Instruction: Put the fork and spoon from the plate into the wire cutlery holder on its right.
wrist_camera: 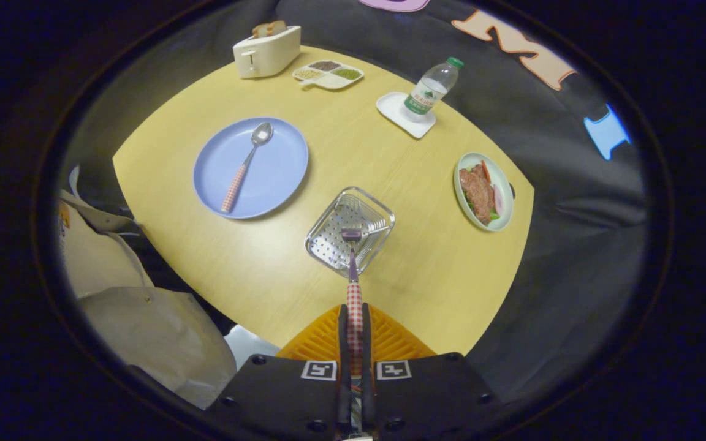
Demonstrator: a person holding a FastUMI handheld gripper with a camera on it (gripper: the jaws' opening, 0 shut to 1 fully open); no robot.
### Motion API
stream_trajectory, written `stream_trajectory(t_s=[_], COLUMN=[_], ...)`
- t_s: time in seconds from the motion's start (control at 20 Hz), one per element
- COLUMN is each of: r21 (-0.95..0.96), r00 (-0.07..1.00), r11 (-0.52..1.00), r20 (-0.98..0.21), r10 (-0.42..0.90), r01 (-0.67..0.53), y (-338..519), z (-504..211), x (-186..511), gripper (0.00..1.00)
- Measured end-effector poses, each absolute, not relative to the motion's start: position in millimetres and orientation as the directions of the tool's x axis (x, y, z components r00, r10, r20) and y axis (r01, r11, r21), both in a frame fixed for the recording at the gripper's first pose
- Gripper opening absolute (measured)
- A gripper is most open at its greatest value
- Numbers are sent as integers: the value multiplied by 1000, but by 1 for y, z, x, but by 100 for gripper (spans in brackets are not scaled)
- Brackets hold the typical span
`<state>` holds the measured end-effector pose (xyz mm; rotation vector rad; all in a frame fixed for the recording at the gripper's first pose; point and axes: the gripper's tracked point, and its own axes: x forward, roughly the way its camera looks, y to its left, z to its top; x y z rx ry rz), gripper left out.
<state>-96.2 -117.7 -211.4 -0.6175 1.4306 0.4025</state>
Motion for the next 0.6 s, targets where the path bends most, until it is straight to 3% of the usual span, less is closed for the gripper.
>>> stream_trajectory(t_s=[0.6], r21=[-100], r00=[-51], r11=[718], r20=[-981], r10=[-185], r01=[-688], y=[-111], z=[-254], x=[-85], gripper=[10])
